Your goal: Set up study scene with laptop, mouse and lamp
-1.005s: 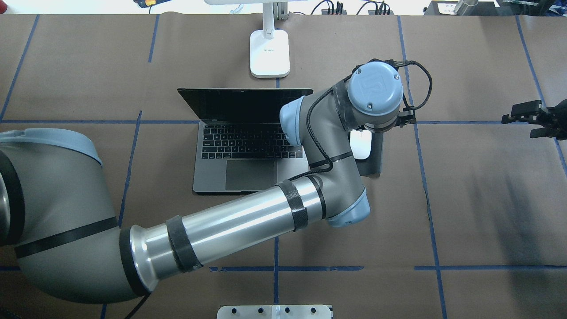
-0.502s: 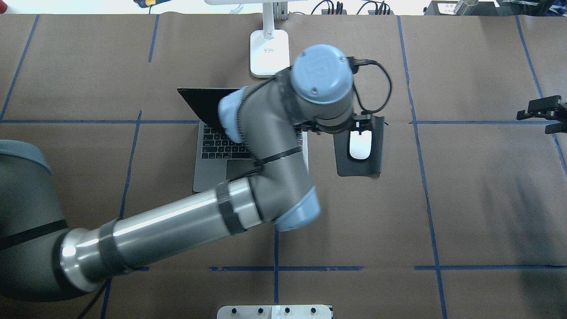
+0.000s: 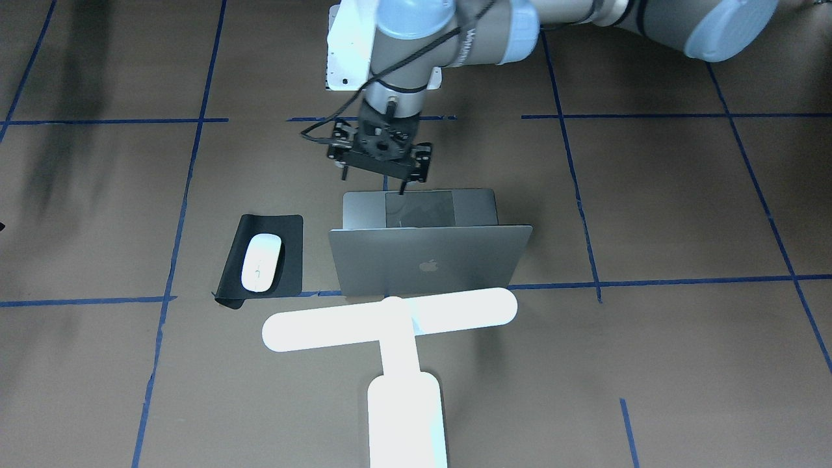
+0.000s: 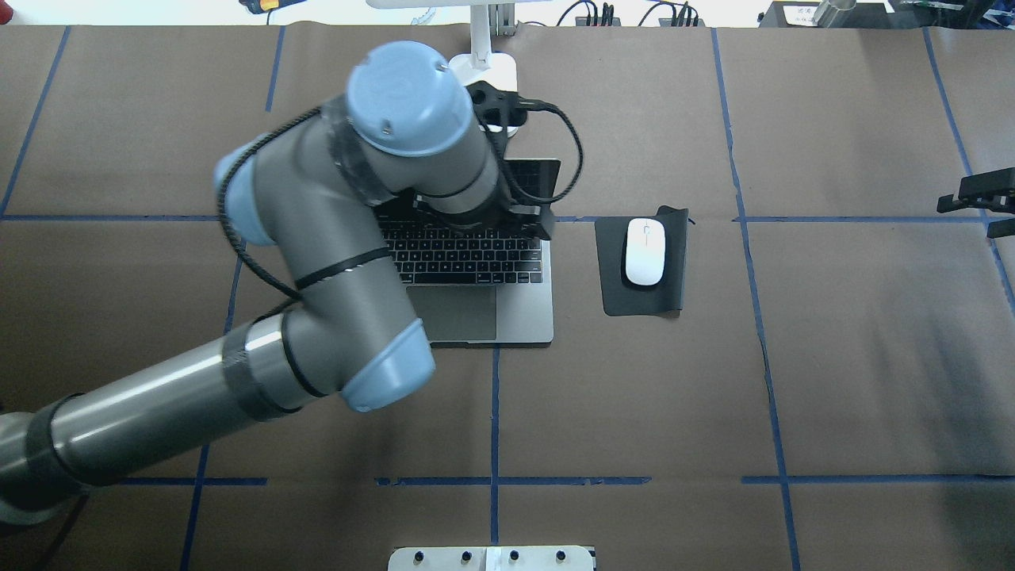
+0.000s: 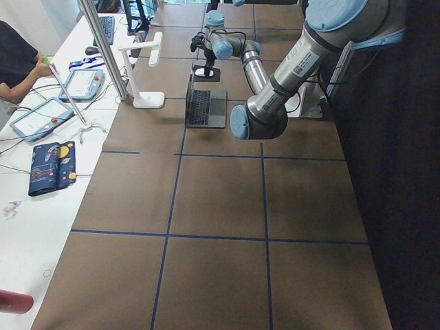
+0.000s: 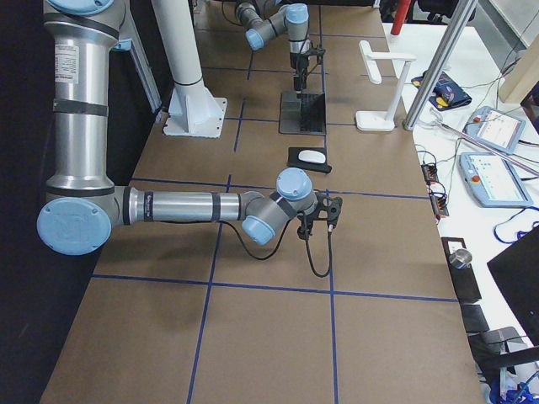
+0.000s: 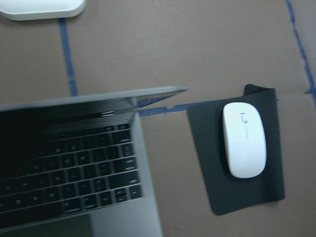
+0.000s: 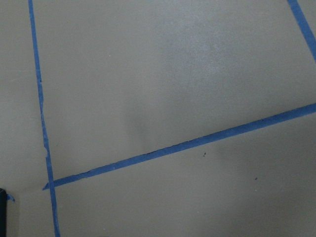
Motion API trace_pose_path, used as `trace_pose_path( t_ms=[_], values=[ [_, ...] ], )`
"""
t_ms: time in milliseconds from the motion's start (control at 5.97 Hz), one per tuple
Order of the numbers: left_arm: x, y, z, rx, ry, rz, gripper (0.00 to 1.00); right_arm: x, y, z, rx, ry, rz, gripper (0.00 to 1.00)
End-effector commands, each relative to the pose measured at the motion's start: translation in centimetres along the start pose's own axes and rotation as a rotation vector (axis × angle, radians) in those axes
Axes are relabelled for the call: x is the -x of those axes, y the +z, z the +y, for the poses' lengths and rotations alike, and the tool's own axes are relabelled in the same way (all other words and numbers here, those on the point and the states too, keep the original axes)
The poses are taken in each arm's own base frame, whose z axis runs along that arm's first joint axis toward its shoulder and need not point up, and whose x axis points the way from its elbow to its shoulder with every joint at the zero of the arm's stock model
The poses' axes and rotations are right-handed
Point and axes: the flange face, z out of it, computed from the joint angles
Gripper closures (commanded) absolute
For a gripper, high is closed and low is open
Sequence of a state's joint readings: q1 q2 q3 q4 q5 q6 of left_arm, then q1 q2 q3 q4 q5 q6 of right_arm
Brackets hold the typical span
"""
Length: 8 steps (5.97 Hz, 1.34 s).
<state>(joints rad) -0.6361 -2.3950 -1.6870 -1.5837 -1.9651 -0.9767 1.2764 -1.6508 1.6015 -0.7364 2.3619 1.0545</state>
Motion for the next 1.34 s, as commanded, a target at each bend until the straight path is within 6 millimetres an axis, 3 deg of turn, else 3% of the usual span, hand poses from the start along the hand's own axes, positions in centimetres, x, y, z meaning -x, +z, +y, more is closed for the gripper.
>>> trace_pose_path(
  t_ms=[0, 167, 335, 502, 670, 837, 1005, 1172],
  values=[
    [11.2, -4.0, 1.2, 0.035, 0.080, 0.007, 0.02, -3.6, -2.6, 0.6, 0.039, -0.030, -0.034, 0.00],
    [17.2, -5.7, 1.9, 0.044, 0.145, -0.010, 0.02, -6.0, -3.3, 1.6, 0.049, -0.080, -0.030, 0.00],
    [24.1, -7.6, 1.4, 0.058, 0.186, -0.029, 0.02, -7.1, -3.0, 1.6, 0.069, -0.145, 0.001, 0.00],
    [31.4, -9.0, 1.3, 0.063, 0.247, -0.085, 0.02, -8.8, -3.3, 0.8, 0.092, -0.260, 0.058, 0.00],
    [36.2, -10.7, 0.8, 0.096, 0.243, -0.149, 0.02, -10.1, -4.0, -0.4, 0.116, -0.380, 0.160, 0.00],
    [40.1, -12.9, 0.2, 0.132, 0.248, -0.197, 0.02, -8.6, -6.9, -2.2, 0.154, -0.434, 0.232, 0.00],
    [45.7, -15.1, 0.3, 0.171, 0.220, -0.240, 0.01, -7.0, -10.1, -3.6, 0.212, -0.450, 0.280, 0.00],
    [52.7, -16.6, 1.0, 0.196, 0.183, -0.263, 0.00, -4.2, -11.8, -4.8, 0.249, -0.431, 0.291, 0.00]
  ],
)
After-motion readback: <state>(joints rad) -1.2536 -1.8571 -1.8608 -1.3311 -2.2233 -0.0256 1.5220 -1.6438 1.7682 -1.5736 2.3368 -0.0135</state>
